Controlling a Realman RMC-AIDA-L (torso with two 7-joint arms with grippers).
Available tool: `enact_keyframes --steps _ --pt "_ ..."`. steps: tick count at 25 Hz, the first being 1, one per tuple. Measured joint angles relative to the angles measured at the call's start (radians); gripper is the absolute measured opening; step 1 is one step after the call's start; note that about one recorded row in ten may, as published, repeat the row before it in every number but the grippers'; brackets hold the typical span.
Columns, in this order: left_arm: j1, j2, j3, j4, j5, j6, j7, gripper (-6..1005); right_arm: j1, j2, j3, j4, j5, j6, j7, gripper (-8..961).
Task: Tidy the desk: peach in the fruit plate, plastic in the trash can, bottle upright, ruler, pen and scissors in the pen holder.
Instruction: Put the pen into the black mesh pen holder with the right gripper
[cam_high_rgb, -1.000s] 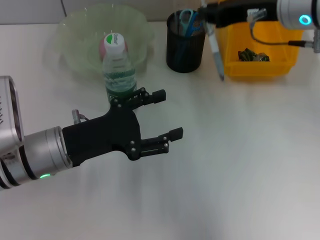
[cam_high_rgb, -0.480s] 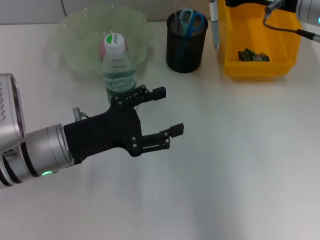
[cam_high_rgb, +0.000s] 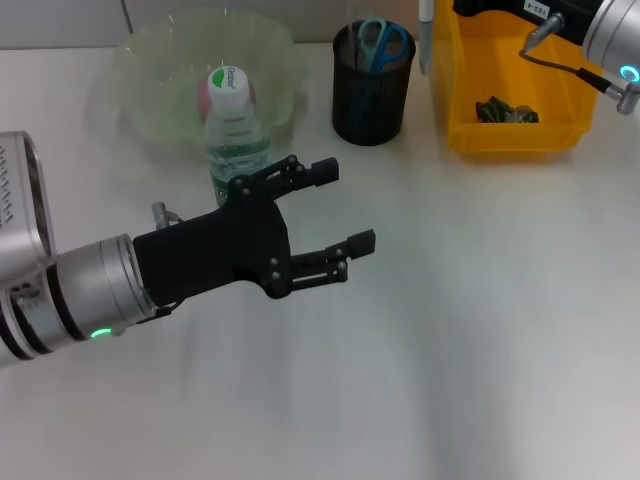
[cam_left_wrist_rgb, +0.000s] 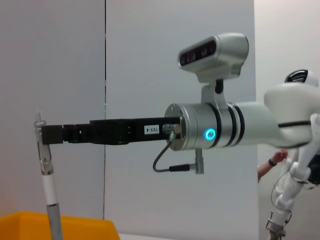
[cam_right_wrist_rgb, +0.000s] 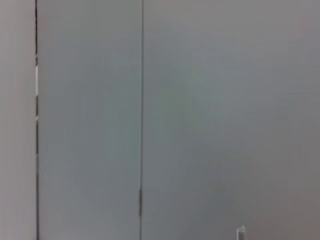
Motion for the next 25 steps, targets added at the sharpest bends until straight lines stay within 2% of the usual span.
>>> enact_keyframes --steps 9,14,19,25 --pt "-0.025 -0.001 -0.005 -0.009 -0.021 -0.001 -0.034 831 0.071 -0.004 0.01 0.217 0.246 -0.027 -0.317 184" --pt "-0.014 -0.001 -0.001 -0.01 -0.1 0.009 -0.038 832 0.148 -0.001 0.011 0.358 0.287 -0.02 -0.448 183" --pt "-0.004 -0.001 0.0 -0.012 -0.147 0.019 -0.043 832 0.211 0.0 0.008 0.483 0.426 -0.037 -0.601 191" --pt "-0.015 0.0 -0.005 -0.012 -0.15 0.001 -0.067 832 0.231 0.001 0.004 0.5 0.495 -0.092 -0.671 206"
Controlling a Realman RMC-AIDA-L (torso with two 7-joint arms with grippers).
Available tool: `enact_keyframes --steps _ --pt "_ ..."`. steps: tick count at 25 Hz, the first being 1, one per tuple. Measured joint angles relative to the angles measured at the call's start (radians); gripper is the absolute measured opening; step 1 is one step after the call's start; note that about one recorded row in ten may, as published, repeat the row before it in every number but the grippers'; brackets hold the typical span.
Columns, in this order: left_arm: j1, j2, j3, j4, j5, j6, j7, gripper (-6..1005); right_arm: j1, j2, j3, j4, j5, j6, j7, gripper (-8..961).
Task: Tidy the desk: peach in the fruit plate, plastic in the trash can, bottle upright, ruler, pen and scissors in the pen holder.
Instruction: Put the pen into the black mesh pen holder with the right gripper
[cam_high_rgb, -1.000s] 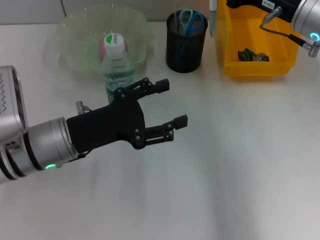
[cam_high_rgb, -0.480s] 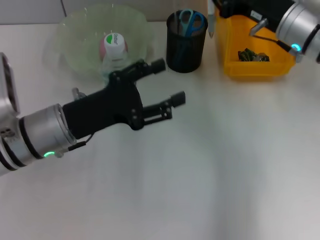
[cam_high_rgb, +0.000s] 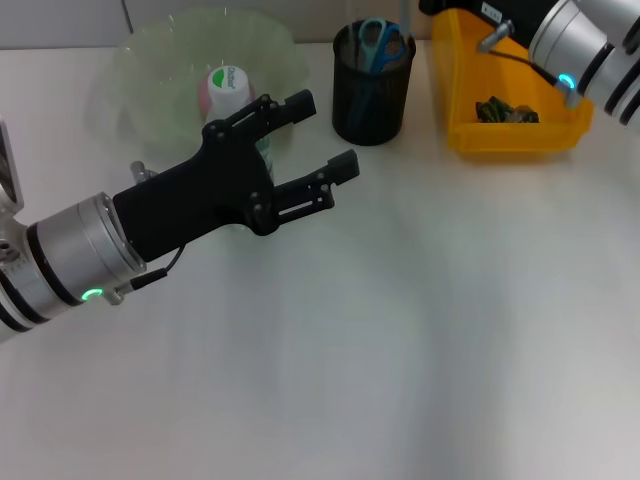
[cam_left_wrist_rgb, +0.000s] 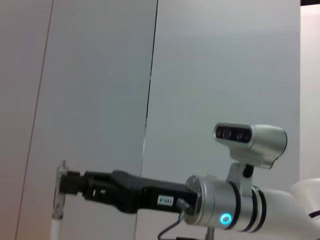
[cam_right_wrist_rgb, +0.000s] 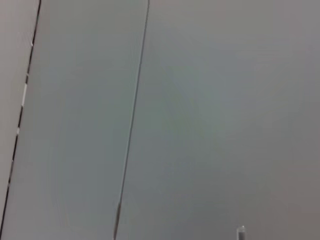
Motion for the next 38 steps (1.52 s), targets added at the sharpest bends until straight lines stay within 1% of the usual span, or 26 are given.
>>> enact_keyframes --steps 4,9,13,15,19,27,38 --pt "-0.001 0.001 -0.003 0.0 -0.007 -0.003 0.0 832 0.027 -0.003 0.004 0.01 0.001 -0.002 -0.001 216" --pt "-0.001 0.002 -0.004 0.0 -0.02 -0.006 0.0 832 0.113 -0.002 0.016 0.132 0.008 0.011 -0.006 229" --pt "-0.002 0.003 -0.004 0.0 -0.023 -0.016 0.0 832 0.164 -0.001 0.022 0.211 0.04 0.02 -0.007 240" --pt "-0.006 0.003 -0.004 0.0 -0.023 -0.024 0.0 832 0.178 -0.001 0.021 0.227 0.044 0.039 -0.008 245" --pt "-0.011 0.003 -0.004 0.0 -0.023 -0.029 0.0 832 0.185 0.002 0.013 0.241 0.044 0.073 -0.008 255" --pt "-0.015 0.002 -0.003 0.0 -0.023 -0.031 0.0 832 0.185 0.004 0.012 0.306 0.091 0.075 -0.014 276" --pt "-0.017 0.001 0.005 0.0 -0.023 -0.034 0.0 832 0.173 0.004 0.012 0.321 0.095 0.065 -0.011 304"
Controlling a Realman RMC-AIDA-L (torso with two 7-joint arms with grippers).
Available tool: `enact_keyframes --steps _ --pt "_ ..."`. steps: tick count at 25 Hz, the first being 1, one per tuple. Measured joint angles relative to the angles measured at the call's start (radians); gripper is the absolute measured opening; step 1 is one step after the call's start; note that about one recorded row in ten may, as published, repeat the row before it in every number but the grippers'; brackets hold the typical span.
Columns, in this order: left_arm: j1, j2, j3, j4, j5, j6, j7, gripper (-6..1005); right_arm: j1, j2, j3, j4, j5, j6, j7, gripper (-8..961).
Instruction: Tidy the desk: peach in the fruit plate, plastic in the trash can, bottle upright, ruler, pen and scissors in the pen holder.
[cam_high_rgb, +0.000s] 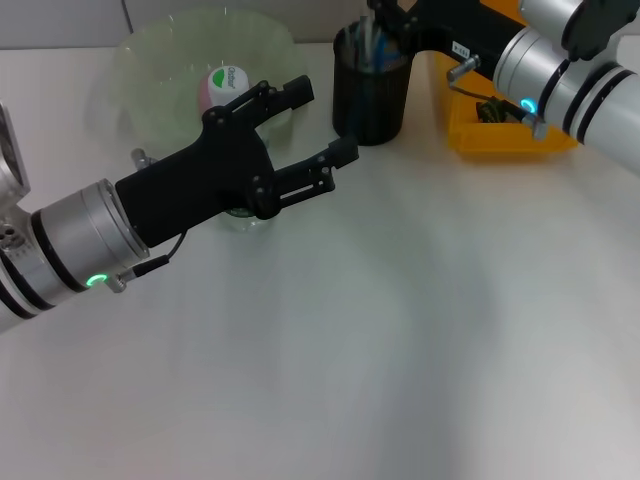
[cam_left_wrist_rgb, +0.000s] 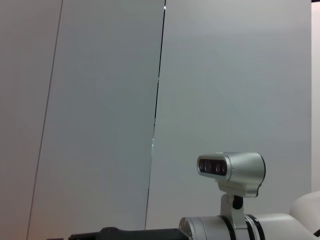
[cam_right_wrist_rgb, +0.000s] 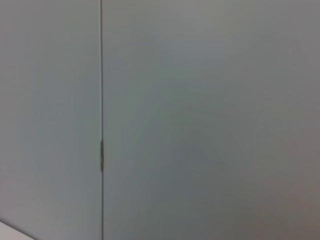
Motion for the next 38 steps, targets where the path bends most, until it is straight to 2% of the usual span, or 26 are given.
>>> enact_keyframes --steps 2,7,10,13,18,21,23,28,29,32,33,34,38 --pt "0.002 0.0 0.0 0.0 0.0 0.0 0.001 832 -0.002 0.0 0.002 -0.001 0.0 -0.001 0.001 309" --pt "0.007 0.0 0.0 0.0 0.0 0.002 0.005 832 -0.016 0.0 0.004 -0.005 0.0 -0.022 0.004 477" --pt "0.013 0.002 0.0 0.0 0.0 0.005 0.007 832 -0.06 -0.004 0.004 -0.032 -0.002 -0.087 0.038 516" --pt "0.02 0.004 0.0 0.002 0.0 0.01 0.007 832 -0.158 -0.014 -0.003 -0.129 -0.012 -0.164 0.135 556" --pt "0.03 0.006 0.0 0.004 0.004 0.013 0.009 832 -0.381 -0.025 0.017 -0.342 -0.062 -0.34 0.252 621" --pt "0.032 0.006 0.0 0.004 0.005 0.013 0.009 832 -0.472 -0.025 0.086 -0.425 -0.173 -0.42 0.366 666" --pt "0.036 0.006 0.0 0.005 0.007 0.015 0.011 832 -0.51 -0.02 0.169 -0.439 -0.263 -0.498 0.438 696" --pt "0.052 0.013 0.002 0.009 0.029 0.051 0.015 832 -0.557 -0.02 0.373 -0.445 -0.563 -0.738 0.542 770" --pt "0.053 0.013 0.002 0.01 0.036 0.056 0.015 832 -0.563 -0.021 0.439 -0.446 -0.681 -0.833 0.546 785" --pt "0.063 0.019 -0.003 0.012 0.08 0.088 0.005 832 -0.57 -0.022 0.507 -0.446 -0.823 -0.952 0.533 785" --pt "0.063 0.019 -0.003 0.012 0.08 0.088 0.005 832 -0.57 -0.022 0.507 -0.446 -0.823 -0.952 0.533 784" --pt "0.067 0.021 -0.004 0.013 0.092 0.098 0.003 832 -0.575 -0.023 0.534 -0.447 -0.89 -1.018 0.507 784" --pt "0.089 0.028 -0.004 0.014 0.14 0.138 -0.004 832 -0.588 -0.02 0.557 -0.448 -0.971 -1.101 0.441 784"
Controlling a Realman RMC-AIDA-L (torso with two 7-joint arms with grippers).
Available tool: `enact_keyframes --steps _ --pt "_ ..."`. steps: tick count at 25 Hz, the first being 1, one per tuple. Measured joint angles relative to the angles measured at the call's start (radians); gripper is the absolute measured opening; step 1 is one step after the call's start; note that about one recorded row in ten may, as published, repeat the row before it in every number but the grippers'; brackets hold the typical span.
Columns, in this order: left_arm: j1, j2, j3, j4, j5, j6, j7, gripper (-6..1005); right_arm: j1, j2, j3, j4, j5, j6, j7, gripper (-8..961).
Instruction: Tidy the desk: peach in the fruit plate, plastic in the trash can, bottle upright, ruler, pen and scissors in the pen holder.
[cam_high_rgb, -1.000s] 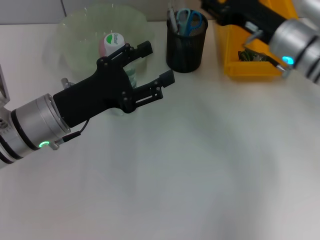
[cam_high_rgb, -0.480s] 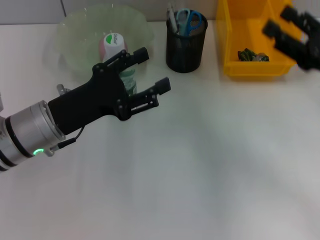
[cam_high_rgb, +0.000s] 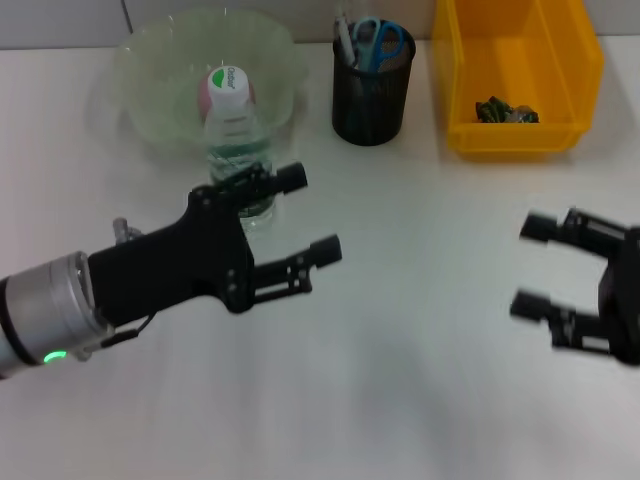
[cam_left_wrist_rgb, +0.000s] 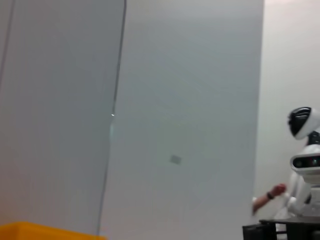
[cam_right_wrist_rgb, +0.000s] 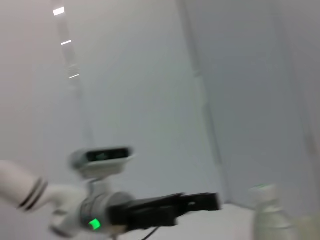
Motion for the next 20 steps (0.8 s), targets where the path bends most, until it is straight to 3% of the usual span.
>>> enact_keyframes --steps 6,11,20 --pt "0.034 0.017 -0.002 0.0 0.06 0.032 -0.026 832 -0.008 0.005 -0.006 0.025 -0.076 -0.036 -0.057 785" --pt "0.064 0.043 -0.003 -0.002 0.119 0.041 -0.026 832 0.003 0.008 -0.008 0.052 -0.114 -0.044 -0.062 785" --pt "0.073 0.046 -0.003 -0.008 0.182 0.044 -0.024 832 0.023 0.009 -0.048 0.116 -0.119 -0.007 -0.113 784"
